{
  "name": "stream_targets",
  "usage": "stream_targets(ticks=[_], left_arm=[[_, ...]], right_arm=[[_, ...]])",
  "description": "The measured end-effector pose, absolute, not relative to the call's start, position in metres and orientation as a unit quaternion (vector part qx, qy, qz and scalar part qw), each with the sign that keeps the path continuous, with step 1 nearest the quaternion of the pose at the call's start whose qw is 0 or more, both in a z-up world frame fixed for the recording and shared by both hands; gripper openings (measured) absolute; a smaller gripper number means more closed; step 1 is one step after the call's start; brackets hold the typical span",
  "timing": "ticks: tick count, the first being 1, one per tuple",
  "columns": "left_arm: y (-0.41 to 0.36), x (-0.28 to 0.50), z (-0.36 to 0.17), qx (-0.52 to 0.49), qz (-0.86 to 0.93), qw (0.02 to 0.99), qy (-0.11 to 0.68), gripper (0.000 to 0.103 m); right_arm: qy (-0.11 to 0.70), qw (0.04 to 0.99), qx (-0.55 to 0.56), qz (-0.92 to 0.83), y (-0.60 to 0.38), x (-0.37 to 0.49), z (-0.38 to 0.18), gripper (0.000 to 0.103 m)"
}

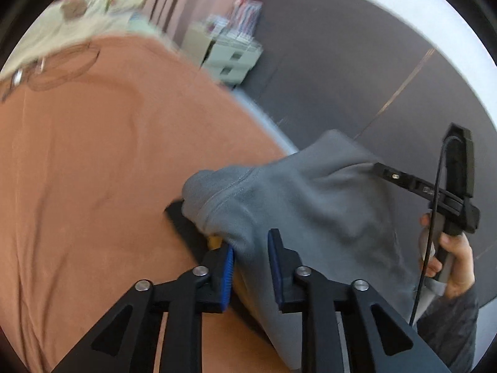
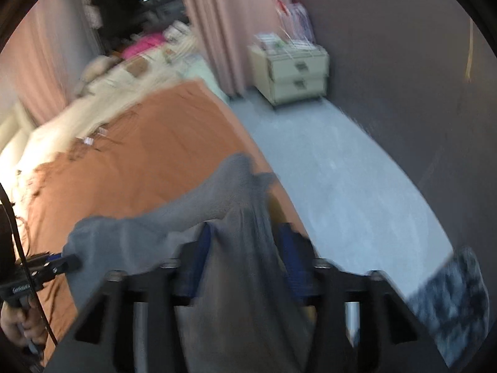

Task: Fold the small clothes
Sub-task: 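Lower the grey shirt onto the stack of folded clothes and open both grippers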

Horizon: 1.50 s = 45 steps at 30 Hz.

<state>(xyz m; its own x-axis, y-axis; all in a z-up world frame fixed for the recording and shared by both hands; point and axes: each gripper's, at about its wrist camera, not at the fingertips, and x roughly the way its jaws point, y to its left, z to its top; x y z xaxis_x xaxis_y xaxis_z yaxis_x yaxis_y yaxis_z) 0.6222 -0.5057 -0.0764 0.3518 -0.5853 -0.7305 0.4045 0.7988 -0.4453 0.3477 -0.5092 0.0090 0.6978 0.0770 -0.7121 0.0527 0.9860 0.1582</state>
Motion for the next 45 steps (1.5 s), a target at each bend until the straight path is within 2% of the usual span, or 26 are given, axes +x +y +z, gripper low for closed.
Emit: stream_targets(ticks=[8, 12, 18, 30, 31, 32, 33, 45], left_arm=[[-0.489, 0.625, -0.103, -0.123, -0.295, 0.806, 0.498, 0.034], [-0.491, 0.616, -0.096, -0.12, -0.303, 0.81, 0.488, 0.048], [-0.494, 0.599, -0.093, -0.125, -0.323, 0.796, 0.496, 0.049], [-0.504, 0.567, -0.109, -0.135, -0.343, 0.761, 0.534, 0.049], [-0.505, 0.564, -0.11, -0.135, -0.344, 0.759, 0.536, 0.049], [-0.506, 0.561, -0.11, -0.134, -0.346, 0.756, 0.539, 0.049], [-0.508, 0.558, -0.111, -0.133, -0.347, 0.754, 0.541, 0.049], [-0.516, 0.529, -0.107, -0.128, -0.357, 0.742, 0.552, 0.049]], right_arm=[[0.405, 0.909, 0.1, -0.025, -0.543, 0.3, 0.013, 0.052], [0.392, 0.91, 0.131, -0.031, -0.56, 0.259, 0.015, 0.052], [0.376, 0.908, 0.179, -0.037, -0.576, 0.196, 0.004, 0.052], [0.339, 0.889, 0.306, -0.036, -0.6, 0.125, -0.025, 0.052], [0.333, 0.887, 0.319, -0.031, -0.603, 0.117, -0.028, 0.057], [0.325, 0.884, 0.335, -0.023, -0.608, 0.109, -0.032, 0.066], [0.318, 0.882, 0.347, -0.017, -0.611, 0.103, -0.035, 0.068], [0.282, 0.848, 0.449, 0.016, -0.636, 0.075, -0.083, 0.069]])
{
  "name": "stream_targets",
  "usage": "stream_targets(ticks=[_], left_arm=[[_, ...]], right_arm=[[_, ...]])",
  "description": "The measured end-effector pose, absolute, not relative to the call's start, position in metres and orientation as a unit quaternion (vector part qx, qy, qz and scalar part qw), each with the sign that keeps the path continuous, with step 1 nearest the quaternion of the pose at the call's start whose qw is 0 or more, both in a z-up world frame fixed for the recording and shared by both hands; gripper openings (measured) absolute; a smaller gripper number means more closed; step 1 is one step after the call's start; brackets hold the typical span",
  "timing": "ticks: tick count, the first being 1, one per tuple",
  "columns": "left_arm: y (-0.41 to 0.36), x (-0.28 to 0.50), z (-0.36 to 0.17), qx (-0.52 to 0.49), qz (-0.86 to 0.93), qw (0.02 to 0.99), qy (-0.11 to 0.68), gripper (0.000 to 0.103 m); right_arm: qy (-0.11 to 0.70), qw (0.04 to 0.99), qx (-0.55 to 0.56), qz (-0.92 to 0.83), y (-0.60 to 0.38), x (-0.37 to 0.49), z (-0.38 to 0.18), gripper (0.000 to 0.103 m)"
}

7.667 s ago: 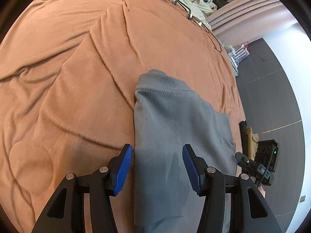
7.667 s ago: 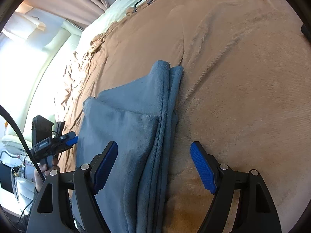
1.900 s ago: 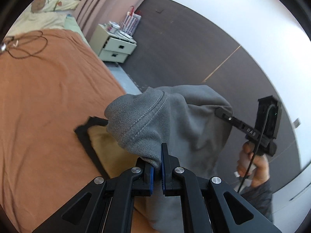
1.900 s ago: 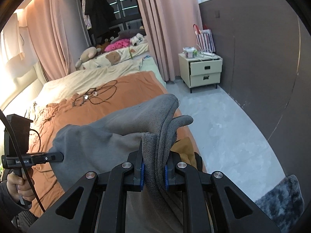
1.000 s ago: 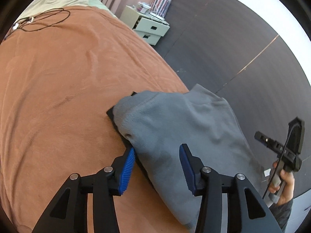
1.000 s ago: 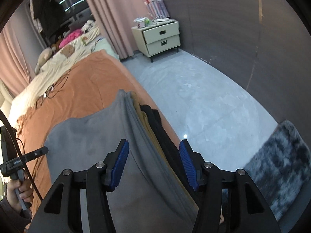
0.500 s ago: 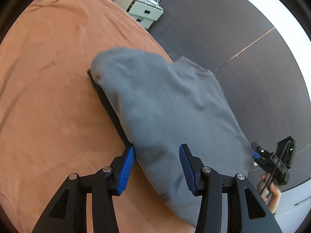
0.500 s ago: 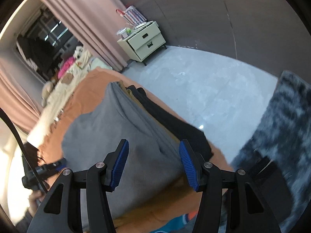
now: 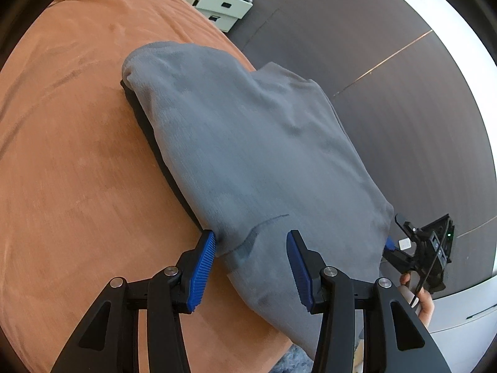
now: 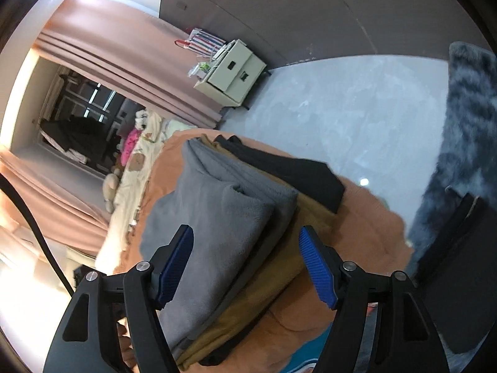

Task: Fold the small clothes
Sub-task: 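Lower the grey shirt onto the stack of folded clothes and open both grippers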

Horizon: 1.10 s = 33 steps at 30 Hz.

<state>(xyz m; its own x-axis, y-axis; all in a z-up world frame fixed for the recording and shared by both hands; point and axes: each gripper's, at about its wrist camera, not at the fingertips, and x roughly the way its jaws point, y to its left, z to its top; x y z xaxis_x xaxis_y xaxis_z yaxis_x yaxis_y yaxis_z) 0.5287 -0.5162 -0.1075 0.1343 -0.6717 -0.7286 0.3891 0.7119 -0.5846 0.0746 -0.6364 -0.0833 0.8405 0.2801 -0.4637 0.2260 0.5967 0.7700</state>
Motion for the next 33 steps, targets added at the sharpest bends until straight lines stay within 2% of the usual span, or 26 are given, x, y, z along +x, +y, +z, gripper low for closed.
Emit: stream_targets(ticks=[8, 9, 11, 13, 14, 21, 25, 33], left_arm=[[-0.516, 0.519, -0.11, -0.133, -0.364, 0.726, 0.568, 0.049], [-0.519, 0.517, -0.11, -0.132, -0.366, 0.725, 0.568, 0.048], [-0.523, 0.515, -0.111, -0.131, -0.37, 0.721, 0.572, 0.042], [-0.529, 0.513, -0.111, -0.125, -0.369, 0.722, 0.572, 0.032], [-0.53, 0.513, -0.11, -0.123, -0.369, 0.723, 0.571, 0.031], [-0.539, 0.512, -0.103, -0.128, -0.38, 0.718, 0.569, 0.029], [-0.519, 0.529, -0.111, -0.133, -0.358, 0.724, 0.574, 0.029], [-0.476, 0.581, -0.101, -0.187, -0.325, 0.741, 0.557, 0.03]], right_arm=[[0.283, 0.827, 0.485, 0.024, -0.648, 0.088, -0.11, 0.067], [0.282, 0.826, 0.487, 0.015, -0.652, 0.088, -0.111, 0.062], [0.285, 0.826, 0.486, -0.005, -0.657, 0.09, -0.109, 0.031], [0.272, 0.83, 0.487, -0.005, -0.664, 0.088, -0.104, 0.01], [0.266, 0.834, 0.484, -0.006, -0.667, 0.087, -0.099, 0.006], [0.248, 0.863, 0.439, -0.042, -0.666, 0.073, -0.08, 0.005], [0.258, 0.854, 0.449, -0.056, -0.664, 0.079, -0.098, 0.005], [0.261, 0.86, 0.434, -0.071, -0.649, 0.092, -0.084, 0.004]])
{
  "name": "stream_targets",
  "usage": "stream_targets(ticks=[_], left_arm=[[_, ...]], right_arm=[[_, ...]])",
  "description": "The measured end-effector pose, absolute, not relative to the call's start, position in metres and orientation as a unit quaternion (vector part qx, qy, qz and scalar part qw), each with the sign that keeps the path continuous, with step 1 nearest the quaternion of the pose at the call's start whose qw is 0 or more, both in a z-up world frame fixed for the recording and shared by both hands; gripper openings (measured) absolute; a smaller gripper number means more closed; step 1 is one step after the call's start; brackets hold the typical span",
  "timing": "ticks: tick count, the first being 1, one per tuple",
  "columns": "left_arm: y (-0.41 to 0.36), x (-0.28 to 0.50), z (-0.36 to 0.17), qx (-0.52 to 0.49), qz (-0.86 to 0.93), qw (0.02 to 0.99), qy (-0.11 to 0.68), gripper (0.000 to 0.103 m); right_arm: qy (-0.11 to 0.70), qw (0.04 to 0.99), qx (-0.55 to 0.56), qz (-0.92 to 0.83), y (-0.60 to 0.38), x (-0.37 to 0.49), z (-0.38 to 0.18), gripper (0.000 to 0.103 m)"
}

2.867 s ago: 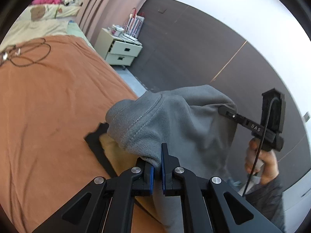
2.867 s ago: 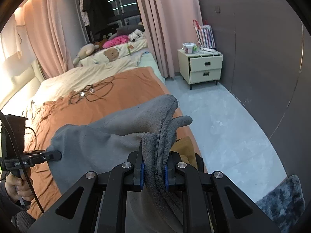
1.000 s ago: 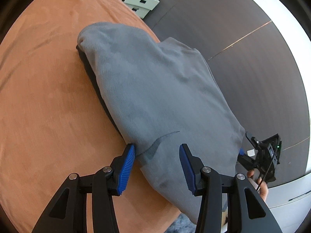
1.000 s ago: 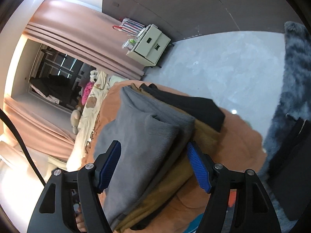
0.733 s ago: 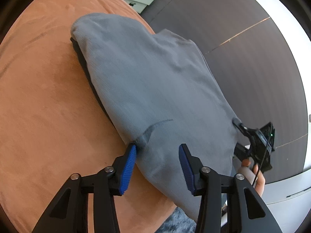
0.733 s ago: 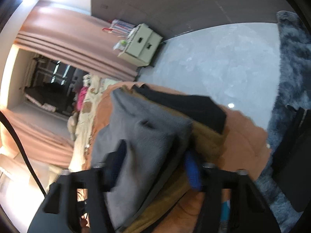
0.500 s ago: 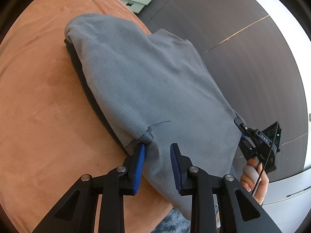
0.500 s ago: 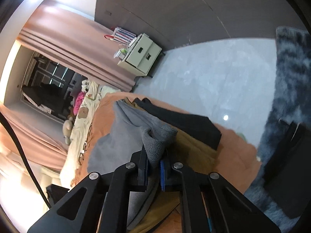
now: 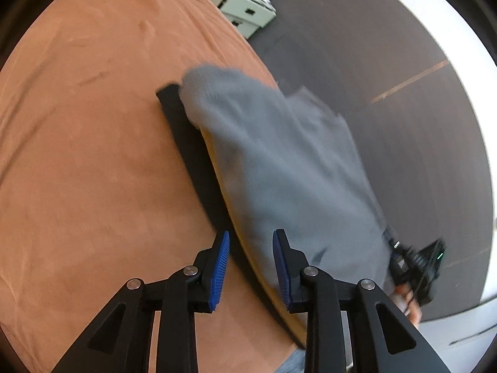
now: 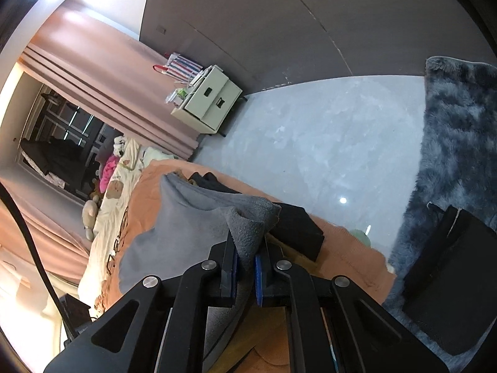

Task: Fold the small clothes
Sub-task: 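Lower the grey shirt onto the stack of folded clothes and open both grippers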

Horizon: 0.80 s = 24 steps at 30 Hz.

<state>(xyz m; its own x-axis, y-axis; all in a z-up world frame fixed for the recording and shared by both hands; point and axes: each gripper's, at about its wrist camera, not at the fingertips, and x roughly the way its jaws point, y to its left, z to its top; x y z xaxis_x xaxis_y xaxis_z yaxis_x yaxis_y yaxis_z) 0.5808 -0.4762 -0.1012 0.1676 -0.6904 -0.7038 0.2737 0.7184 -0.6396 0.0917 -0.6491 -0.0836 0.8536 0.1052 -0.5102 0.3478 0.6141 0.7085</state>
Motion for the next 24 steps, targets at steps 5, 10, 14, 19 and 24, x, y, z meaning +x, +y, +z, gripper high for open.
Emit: stream_targets(ticks=[5, 10, 14, 19, 24], left_arm=[[-0.464, 0.609, -0.093, -0.223, -0.325, 0.752, 0.529, 0.055], [-0.482, 0.632, -0.102, -0.227, -0.324, 0.748, 0.532, 0.056], [-0.491, 0.647, -0.111, -0.201, -0.308, 0.765, 0.529, 0.045], [-0.487, 0.667, -0.117, -0.19, -0.269, 0.788, 0.52, 0.015], [-0.49, 0.668, -0.122, -0.175, -0.232, 0.796, 0.53, 0.033]], right_arm=[[0.263, 0.858, 0.436, -0.066, -0.65, 0.091, -0.079, 0.004], [0.262, 0.858, 0.438, -0.057, -0.657, 0.086, -0.081, 0.004], [0.264, 0.86, 0.434, -0.057, -0.656, 0.084, -0.08, 0.004], [0.266, 0.863, 0.425, -0.057, -0.651, 0.081, -0.077, 0.005], [0.274, 0.876, 0.388, -0.082, -0.643, 0.085, -0.066, 0.006]])
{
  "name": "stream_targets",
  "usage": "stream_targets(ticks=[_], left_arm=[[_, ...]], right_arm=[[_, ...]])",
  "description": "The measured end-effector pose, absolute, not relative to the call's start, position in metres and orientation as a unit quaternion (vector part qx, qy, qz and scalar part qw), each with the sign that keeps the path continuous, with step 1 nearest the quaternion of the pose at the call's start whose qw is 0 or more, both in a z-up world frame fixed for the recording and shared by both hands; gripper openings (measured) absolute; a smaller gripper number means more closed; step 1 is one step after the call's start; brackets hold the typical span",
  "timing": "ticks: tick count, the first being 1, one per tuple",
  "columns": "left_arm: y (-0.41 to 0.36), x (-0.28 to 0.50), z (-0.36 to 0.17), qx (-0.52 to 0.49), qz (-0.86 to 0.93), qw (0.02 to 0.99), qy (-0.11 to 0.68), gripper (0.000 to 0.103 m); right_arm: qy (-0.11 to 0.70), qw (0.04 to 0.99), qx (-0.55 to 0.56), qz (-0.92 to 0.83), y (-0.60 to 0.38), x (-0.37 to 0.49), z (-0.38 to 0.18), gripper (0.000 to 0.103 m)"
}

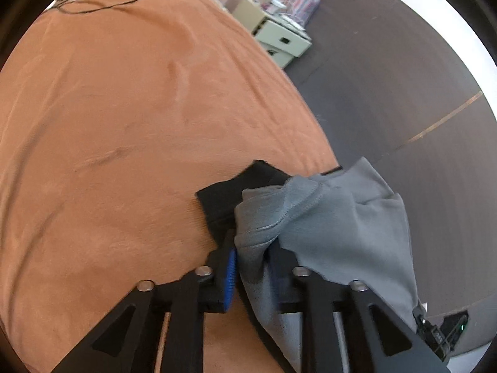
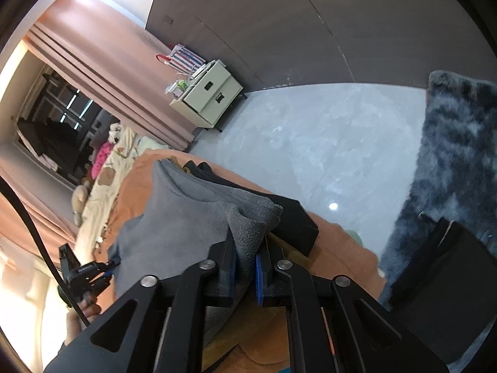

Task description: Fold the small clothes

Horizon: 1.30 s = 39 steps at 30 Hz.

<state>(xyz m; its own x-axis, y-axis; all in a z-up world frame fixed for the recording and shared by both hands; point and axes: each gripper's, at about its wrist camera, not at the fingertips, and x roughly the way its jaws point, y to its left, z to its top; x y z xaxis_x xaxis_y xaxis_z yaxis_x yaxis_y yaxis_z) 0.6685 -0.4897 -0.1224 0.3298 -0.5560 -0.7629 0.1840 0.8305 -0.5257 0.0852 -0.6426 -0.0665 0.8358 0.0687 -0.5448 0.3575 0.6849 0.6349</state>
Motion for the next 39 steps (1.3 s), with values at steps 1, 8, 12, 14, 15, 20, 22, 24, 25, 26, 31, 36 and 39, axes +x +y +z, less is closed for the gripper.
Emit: stream_targets(ticks=[1, 8, 12, 14, 15, 20, 22, 24, 25, 26, 31, 36, 39], left_arm=[[-0.486, 0.668, -0.121, -0.175, -0.222, 0.8, 0.529, 0.046], [-0.466, 0.66, -0.099, -0.155, -0.222, 0.814, 0.514, 0.057], [-0.471, 0.648, -0.073, -0.133, -0.219, 0.837, 0.483, 0.057], [-0.476, 0.644, -0.064, -0.123, -0.225, 0.845, 0.47, 0.057], [-0.481, 0.641, -0.059, -0.116, -0.233, 0.847, 0.464, 0.057], [-0.508, 0.634, -0.055, -0.076, -0.268, 0.843, 0.46, 0.057], [-0.517, 0.636, -0.059, -0.074, -0.278, 0.839, 0.463, 0.057], [-0.526, 0.641, -0.066, -0.062, -0.278, 0.837, 0.467, 0.057], [-0.528, 0.643, -0.067, -0.059, -0.278, 0.837, 0.468, 0.057], [-0.531, 0.646, -0.07, -0.057, -0.278, 0.835, 0.471, 0.057], [-0.547, 0.666, -0.09, -0.032, -0.268, 0.833, 0.483, 0.056], [-0.556, 0.684, -0.116, -0.011, -0.258, 0.824, 0.504, 0.056], [-0.557, 0.684, -0.118, 0.001, -0.256, 0.821, 0.51, 0.056]], right_arm=[[0.273, 0.878, 0.385, -0.083, -0.642, 0.086, -0.064, 0.009], [0.241, 0.902, 0.341, -0.112, -0.633, 0.067, -0.036, 0.046], [0.229, 0.917, 0.317, -0.078, -0.613, 0.06, -0.022, 0.046], [0.237, 0.925, 0.29, -0.069, -0.597, 0.062, -0.017, 0.046], [0.242, 0.928, 0.277, -0.063, -0.59, 0.063, -0.016, 0.046], [0.263, 0.94, 0.215, -0.042, -0.555, 0.081, -0.015, 0.046], [0.272, 0.94, 0.201, -0.035, -0.549, 0.09, -0.018, 0.046], [0.283, 0.939, 0.189, -0.048, -0.55, 0.103, -0.022, 0.046], [0.287, 0.938, 0.187, -0.056, -0.554, 0.106, -0.022, 0.046], [0.292, 0.936, 0.188, -0.064, -0.557, 0.111, -0.025, 0.046], [0.305, 0.928, 0.2, -0.083, -0.566, 0.13, -0.035, 0.046], [0.317, 0.924, 0.192, -0.093, -0.56, 0.142, -0.042, 0.044], [0.319, 0.923, 0.191, -0.095, -0.556, 0.145, -0.033, 0.043]])
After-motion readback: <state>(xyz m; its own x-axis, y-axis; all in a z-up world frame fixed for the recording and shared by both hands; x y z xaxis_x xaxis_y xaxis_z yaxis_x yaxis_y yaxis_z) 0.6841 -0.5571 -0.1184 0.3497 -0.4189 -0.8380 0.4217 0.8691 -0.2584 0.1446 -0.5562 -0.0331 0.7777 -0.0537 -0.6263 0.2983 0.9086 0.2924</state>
